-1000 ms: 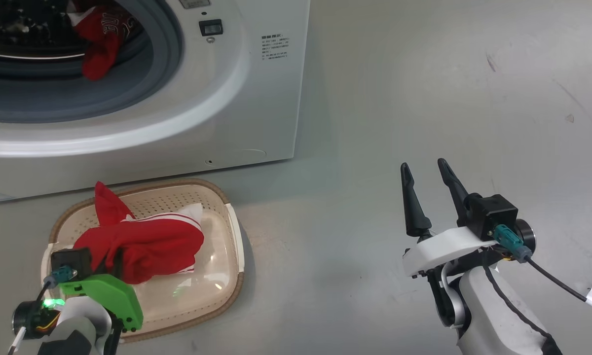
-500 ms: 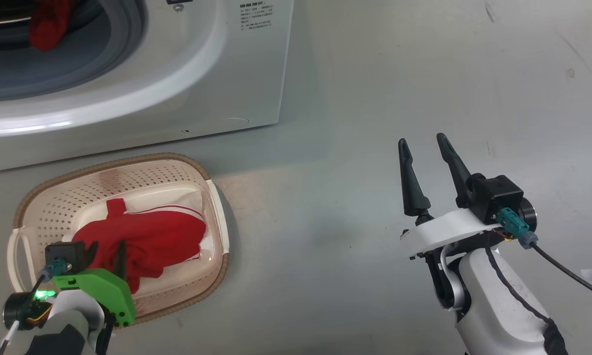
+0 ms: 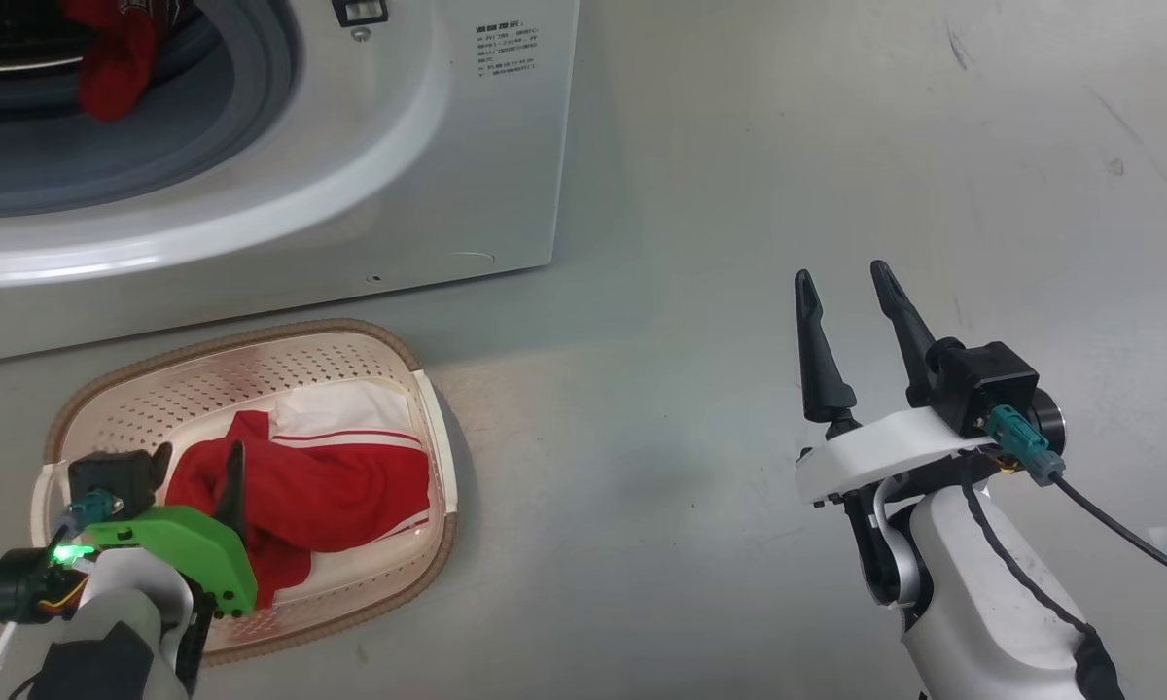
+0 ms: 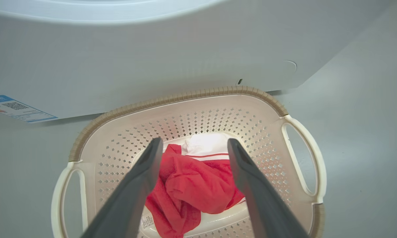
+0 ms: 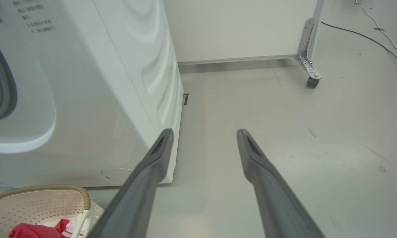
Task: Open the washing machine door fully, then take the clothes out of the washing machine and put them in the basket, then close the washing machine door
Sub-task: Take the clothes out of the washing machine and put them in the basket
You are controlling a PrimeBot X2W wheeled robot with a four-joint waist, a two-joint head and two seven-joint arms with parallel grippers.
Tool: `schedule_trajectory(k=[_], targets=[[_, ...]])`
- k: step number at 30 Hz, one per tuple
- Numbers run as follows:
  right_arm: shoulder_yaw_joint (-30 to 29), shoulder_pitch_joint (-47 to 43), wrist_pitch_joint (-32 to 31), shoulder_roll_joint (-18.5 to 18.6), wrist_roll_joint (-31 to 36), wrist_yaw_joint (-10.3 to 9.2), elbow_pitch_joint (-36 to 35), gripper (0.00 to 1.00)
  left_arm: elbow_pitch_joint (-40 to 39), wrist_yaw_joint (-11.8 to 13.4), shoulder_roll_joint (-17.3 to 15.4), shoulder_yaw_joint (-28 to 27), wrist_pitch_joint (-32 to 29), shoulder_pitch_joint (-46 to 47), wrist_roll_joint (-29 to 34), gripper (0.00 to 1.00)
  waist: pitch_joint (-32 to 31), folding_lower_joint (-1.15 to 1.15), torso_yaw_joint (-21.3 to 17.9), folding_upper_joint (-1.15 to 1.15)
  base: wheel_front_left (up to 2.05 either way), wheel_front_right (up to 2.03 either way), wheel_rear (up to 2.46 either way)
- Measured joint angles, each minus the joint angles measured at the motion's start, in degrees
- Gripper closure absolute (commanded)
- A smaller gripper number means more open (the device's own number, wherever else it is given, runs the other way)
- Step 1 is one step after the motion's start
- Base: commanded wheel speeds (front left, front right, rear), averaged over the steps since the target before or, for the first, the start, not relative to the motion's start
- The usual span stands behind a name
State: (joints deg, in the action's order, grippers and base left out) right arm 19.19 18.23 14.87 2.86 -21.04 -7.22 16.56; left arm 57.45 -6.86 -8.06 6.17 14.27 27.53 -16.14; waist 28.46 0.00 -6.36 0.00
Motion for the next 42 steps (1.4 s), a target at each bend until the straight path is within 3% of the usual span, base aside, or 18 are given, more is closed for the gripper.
schedule_trajectory(k=[42], targets=[[-3.7, -4.8, 0.0, 0.0, 1.5, 0.0, 0.7, 0.0, -32.4, -0.1, 3.0, -7.6, 0.2, -13.1, 1.4, 0.0, -16.3, 0.0, 4.7, 0.0, 0.0, 0.0, 0.0]])
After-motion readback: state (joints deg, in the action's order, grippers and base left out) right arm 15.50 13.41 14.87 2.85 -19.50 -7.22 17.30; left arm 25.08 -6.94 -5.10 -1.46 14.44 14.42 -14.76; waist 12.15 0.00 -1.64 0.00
